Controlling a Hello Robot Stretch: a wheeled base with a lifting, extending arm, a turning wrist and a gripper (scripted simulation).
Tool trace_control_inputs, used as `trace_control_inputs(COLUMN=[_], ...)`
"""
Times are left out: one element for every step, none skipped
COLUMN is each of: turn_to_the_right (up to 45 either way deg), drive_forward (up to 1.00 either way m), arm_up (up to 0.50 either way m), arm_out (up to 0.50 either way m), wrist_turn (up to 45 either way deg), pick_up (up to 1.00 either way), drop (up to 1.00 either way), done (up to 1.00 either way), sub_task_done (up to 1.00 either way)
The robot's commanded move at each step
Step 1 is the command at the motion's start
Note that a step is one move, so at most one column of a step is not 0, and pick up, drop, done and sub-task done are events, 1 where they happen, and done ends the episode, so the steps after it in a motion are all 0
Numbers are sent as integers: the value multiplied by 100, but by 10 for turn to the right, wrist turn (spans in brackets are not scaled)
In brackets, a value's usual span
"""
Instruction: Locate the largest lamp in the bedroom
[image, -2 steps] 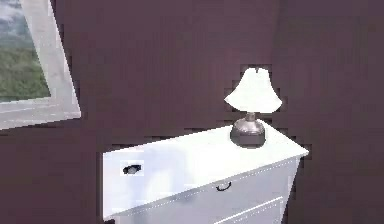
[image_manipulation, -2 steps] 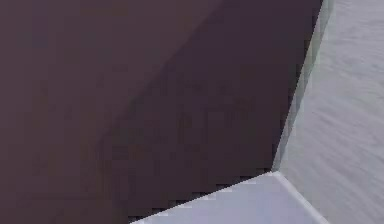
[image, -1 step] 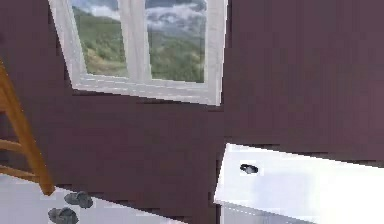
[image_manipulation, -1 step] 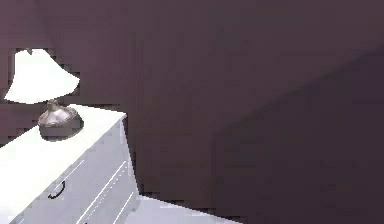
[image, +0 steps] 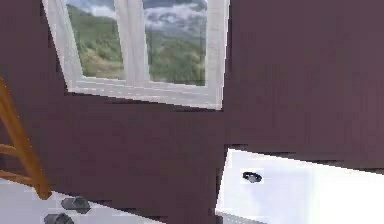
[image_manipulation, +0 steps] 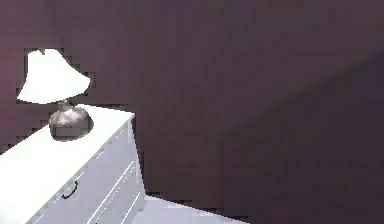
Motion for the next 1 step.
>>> trace_control_inputs(turn_to_the_right=[450], drive_forward=[0], arm_up=[0], arm_out=[0], wrist_turn=[0], pick_up=[0], drop=[0], done=[0], sub_task_done=[0])
